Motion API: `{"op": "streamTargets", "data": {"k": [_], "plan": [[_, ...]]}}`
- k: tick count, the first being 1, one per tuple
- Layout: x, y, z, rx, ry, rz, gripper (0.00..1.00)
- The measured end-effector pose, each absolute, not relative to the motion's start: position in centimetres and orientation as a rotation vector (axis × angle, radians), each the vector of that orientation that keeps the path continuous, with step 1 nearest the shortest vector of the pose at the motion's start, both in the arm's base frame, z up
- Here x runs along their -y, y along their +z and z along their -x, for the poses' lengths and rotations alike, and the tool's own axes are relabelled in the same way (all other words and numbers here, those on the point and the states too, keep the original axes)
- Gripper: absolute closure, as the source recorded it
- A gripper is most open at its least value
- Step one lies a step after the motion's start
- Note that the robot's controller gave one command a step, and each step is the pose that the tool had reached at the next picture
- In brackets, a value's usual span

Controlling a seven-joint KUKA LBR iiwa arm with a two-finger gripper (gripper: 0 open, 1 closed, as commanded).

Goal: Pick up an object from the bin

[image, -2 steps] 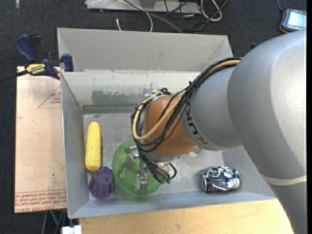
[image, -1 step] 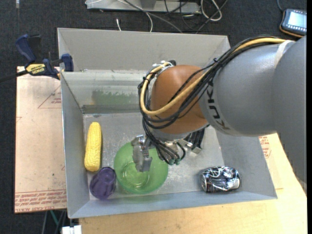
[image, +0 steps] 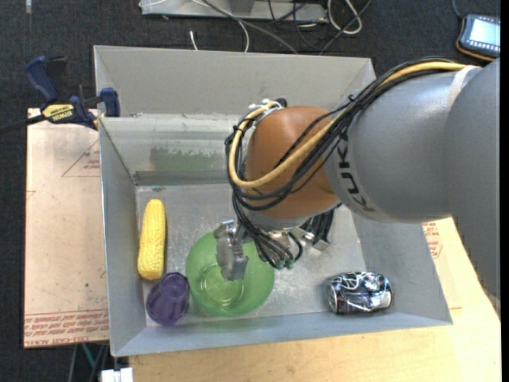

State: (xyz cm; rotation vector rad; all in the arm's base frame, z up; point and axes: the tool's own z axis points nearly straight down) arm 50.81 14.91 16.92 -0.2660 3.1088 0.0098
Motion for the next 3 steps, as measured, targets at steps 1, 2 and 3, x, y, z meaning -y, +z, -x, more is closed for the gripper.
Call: {"op": "streamTargets", "data": {"k": [1, 2, 3], "plan": [[-16.4, 10.7, -49.2, -3.084, 0.009, 0.452, 1.00], [-17.5, 9.1, -49.3, -3.086, 0.007, 0.473, 1.00], [-17.9, 7.3, -48.9, -2.953, -0.007, 0.991, 1.00]]}}
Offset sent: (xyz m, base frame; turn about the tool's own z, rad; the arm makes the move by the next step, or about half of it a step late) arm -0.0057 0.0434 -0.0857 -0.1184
